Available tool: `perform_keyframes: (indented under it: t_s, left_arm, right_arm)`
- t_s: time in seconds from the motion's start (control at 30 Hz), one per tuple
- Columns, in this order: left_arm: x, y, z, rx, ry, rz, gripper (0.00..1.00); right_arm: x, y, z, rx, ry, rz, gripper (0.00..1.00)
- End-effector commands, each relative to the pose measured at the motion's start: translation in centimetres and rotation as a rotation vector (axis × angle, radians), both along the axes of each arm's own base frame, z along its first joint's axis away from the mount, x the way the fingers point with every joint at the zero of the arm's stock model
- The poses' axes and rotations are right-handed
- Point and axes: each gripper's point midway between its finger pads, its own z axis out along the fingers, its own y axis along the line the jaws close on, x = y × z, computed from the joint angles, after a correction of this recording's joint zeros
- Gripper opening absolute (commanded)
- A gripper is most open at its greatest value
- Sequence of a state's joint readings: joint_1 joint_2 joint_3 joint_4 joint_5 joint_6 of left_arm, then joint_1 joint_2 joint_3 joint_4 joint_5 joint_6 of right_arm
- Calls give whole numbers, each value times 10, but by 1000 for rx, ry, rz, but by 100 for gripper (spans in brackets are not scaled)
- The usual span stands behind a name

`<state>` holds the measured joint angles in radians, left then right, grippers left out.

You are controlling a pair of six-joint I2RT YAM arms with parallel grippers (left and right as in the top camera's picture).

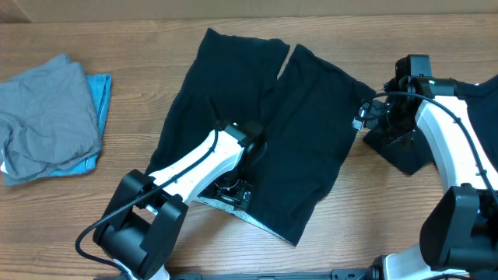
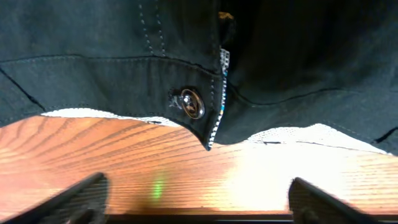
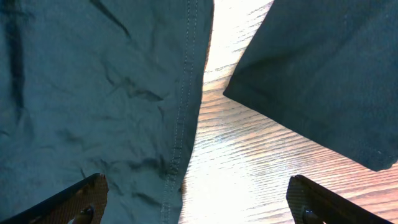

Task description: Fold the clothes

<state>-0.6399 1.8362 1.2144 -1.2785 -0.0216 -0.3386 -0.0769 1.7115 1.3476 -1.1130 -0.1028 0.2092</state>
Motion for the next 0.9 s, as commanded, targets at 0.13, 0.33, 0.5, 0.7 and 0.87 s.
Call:
perform_keyframes:
  t_s: [0.13,0.33,0.5,0.7,0.87]
  left_arm:
    - [27,-32,29,-136,-91,12,4]
    - [32,-44,17,-189,-111,45,4]
    - [31,-42,-7,-206,-127,70,4]
    - [30,-44,-18,-242,-125,97,4]
    - [29,-47,-23,-261,-125,98,4]
  right_arm:
    - [14,37,33,201,-116,113,64]
    - [-6,50,64,264,-137,153,4]
    - [-27,79,62,420,-115,310,4]
    - [-44,102,49,555,-102,380,4]
    - [-56,111,11,559,-82,404,4]
